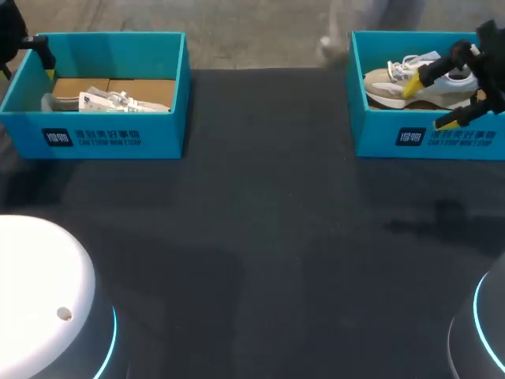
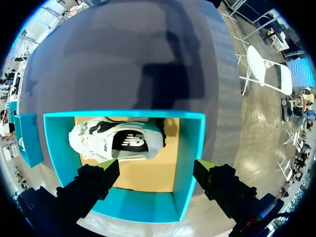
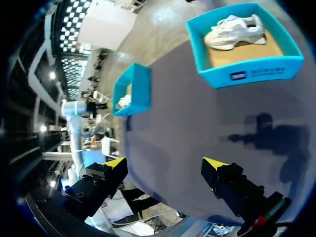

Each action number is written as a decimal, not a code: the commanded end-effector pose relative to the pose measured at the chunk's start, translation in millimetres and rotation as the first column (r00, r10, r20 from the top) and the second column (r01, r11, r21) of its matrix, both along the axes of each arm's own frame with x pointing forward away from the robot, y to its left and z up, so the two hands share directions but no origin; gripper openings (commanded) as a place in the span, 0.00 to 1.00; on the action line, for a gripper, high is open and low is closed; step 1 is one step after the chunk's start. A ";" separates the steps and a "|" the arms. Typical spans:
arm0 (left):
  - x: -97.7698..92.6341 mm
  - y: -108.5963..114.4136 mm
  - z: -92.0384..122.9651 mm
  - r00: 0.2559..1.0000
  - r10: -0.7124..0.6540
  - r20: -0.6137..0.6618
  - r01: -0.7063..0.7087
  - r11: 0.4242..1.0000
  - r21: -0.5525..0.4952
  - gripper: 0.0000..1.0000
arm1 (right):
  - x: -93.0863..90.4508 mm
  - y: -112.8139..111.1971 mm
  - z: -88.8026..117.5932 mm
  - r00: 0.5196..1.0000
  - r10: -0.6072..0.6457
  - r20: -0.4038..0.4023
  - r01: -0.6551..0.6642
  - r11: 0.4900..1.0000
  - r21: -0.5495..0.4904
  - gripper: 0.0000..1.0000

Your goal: Take the shoe out of the shoebox, open the shoe tongue, remove and reinsert the insole, then place the shoe into the shoebox

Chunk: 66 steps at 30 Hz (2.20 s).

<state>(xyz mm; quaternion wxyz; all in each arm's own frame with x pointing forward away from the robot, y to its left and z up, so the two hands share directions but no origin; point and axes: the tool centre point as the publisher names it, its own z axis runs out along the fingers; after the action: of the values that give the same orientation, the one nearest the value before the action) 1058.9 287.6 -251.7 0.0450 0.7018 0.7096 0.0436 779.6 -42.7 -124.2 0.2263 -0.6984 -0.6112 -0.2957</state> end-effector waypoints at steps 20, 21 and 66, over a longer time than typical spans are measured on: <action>-0.4 0.1 0.0 1.000 0.000 0.001 0.000 1.000 0.000 1.00 | 168.8 -106.0 3.0 0.971 -0.141 0.194 0.231 0.766 -0.599 1.00; -0.4 0.1 0.0 1.000 0.000 0.001 0.000 1.000 0.000 1.00 | 173.2 -107.7 2.4 0.970 -0.145 0.197 0.237 0.763 -0.602 1.00; -0.4 0.1 0.0 1.000 0.000 0.001 0.000 1.000 0.000 1.00 | 351.7 -224.4 -104.9 0.962 -0.241 0.125 0.245 0.572 -0.783 1.00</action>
<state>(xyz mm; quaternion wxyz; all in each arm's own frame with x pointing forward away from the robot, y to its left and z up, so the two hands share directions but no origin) 1058.8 287.9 -251.6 0.0450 0.7016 0.7098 0.0436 1130.0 -267.0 -230.0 -0.1509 -0.8021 -0.5772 -0.0266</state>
